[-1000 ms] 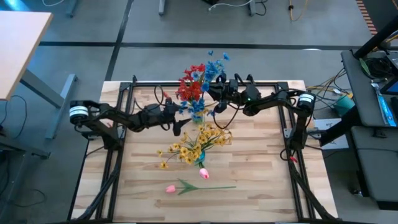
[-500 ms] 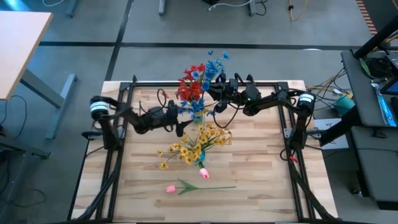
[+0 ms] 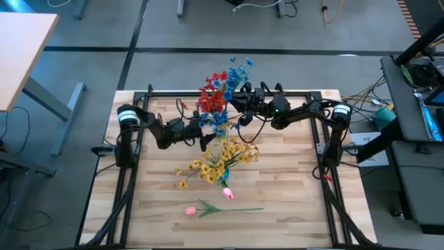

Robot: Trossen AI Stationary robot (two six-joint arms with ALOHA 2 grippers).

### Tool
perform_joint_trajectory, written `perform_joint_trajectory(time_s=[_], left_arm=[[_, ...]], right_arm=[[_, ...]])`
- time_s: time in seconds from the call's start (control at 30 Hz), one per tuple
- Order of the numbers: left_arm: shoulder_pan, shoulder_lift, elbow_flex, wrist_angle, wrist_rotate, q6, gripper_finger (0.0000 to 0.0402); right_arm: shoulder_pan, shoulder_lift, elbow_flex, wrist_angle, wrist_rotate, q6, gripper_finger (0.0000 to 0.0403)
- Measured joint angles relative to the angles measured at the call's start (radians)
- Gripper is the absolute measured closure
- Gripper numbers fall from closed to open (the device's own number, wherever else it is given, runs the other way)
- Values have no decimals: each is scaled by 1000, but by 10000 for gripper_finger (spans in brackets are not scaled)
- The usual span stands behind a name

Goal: Sort flowers into vase by color
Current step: Put the blue flowers into the green vase

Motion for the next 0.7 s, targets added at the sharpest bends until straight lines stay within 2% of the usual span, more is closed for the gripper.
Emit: perform_joint_trajectory(time_s=[0.33, 0.7], left_arm=[[3, 50, 33, 19, -34, -4, 109], [5, 70, 88, -11, -34, 21, 179]], right_arm=[[0, 0, 0, -7, -5, -8, 385], [0, 0, 0, -14, -5, -19, 385]])
